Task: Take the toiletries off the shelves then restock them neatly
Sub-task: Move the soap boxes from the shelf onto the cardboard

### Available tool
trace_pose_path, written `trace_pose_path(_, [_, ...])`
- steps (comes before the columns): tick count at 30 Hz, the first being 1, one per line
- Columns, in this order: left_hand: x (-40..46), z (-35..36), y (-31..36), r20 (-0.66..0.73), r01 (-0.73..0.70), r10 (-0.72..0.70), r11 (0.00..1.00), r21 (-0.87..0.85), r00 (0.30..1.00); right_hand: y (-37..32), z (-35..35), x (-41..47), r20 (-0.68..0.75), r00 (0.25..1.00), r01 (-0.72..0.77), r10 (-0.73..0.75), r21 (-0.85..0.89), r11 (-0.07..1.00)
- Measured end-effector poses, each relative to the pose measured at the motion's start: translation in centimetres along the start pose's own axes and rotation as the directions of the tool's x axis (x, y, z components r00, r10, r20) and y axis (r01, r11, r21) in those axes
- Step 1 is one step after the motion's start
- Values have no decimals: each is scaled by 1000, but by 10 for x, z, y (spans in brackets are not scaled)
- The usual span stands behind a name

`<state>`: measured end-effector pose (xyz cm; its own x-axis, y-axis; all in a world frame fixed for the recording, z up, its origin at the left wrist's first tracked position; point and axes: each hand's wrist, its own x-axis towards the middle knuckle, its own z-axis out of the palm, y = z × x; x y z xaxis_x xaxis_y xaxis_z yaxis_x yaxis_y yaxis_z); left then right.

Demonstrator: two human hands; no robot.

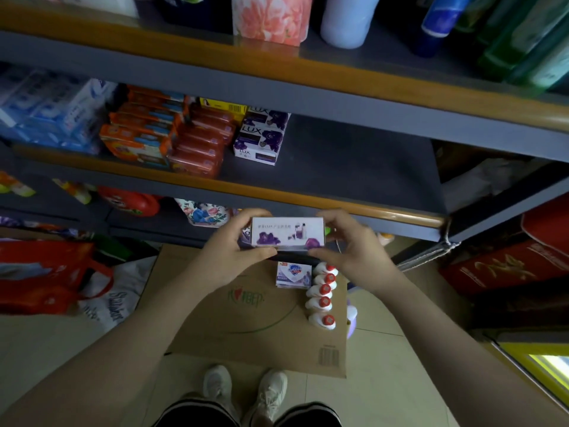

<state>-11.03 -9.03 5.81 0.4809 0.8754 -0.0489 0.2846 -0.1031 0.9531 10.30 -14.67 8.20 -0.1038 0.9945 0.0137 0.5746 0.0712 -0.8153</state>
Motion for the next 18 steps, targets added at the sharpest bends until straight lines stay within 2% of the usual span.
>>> trace_pose_path(2, [2,-3,-8,0,-272,292,892,361,956,12,12,-6,-106,985,118,-136,-164,979])
trace_pose_path(4, [0,1,-21,23,-343,384,794,502,923,20,24,-10,-150,947,228,-283,-307,924])
trace_pose_path(6, [-5,7,-33,-19,-294,354,806,514,935,27,32,-12,-143,899,315,-414,-447,837])
trace_pose_path(7, [-7,10,-39,-55,-242,303,847,474,951,29,37,-13,-130,878,348,-461,-487,801])
trace_pose_path(10, [-11,20,-51,-76,-40,54,983,177,996,37,47,-15,-73,853,411,-517,-519,750])
trace_pose_path(12, [-14,26,-61,-42,139,-143,987,-82,989,42,49,-15,-81,915,337,-396,-386,859])
trace_pose_path(14, [-19,32,-73,36,333,-335,908,-256,942,49,49,-13,-72,993,82,-88,-86,993])
trace_pose_path(15, [-21,36,-81,78,415,-412,858,-303,908,57,49,-12,-29,997,-69,70,21,997])
trace_pose_path(16, [-23,39,-89,104,480,-473,818,-318,875,68,51,-11,31,976,-217,215,51,975])
trace_pose_path(18, [-25,48,-107,132,565,-551,782,-264,824,92,60,-14,150,894,-425,423,-21,905])
